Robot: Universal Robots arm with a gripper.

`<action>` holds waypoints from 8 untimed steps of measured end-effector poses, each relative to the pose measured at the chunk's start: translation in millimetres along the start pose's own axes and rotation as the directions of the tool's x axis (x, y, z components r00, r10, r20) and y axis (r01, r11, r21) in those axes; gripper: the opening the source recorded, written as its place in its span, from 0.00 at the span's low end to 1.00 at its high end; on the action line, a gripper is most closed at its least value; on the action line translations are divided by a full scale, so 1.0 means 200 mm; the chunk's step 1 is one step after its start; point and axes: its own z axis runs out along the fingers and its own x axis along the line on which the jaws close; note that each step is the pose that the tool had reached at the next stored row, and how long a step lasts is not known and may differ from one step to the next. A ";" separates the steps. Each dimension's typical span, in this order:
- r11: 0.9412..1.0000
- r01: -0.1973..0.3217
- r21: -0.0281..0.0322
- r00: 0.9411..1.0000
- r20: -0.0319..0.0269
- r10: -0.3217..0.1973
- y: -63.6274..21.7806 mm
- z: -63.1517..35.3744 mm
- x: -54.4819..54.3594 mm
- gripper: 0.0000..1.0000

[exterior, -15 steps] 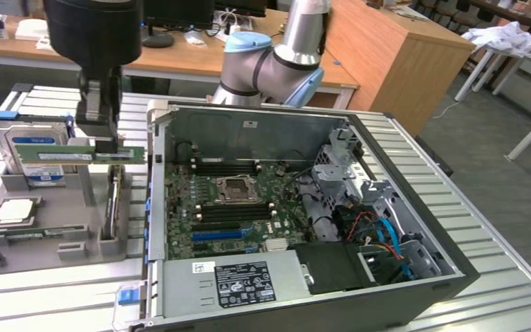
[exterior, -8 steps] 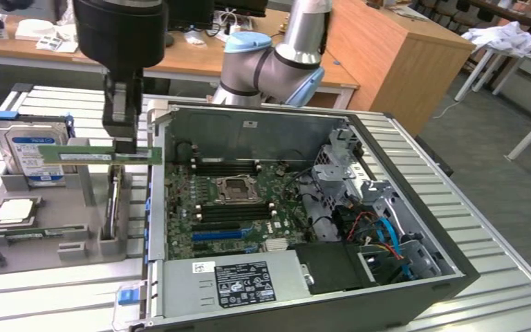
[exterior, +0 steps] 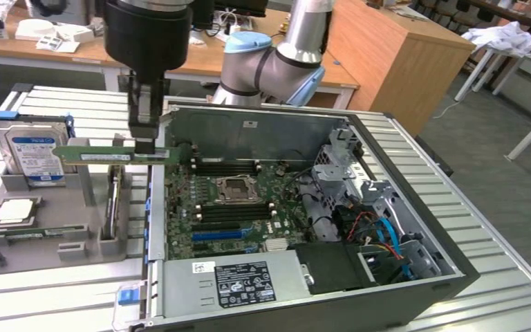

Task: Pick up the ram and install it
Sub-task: 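Pick up the ram and move it above insertion slot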

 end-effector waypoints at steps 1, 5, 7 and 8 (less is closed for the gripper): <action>1.000 0.000 0.000 1.000 0.000 0.000 -0.014 -0.001 0.00 0.12; 1.000 0.000 0.000 1.000 0.000 0.000 -0.064 -0.003 0.00 0.12; 1.000 0.000 0.000 1.000 0.000 0.000 -0.089 -0.004 0.00 0.12; 1.000 0.000 0.000 1.000 0.000 0.000 -0.101 -0.004 0.00 0.12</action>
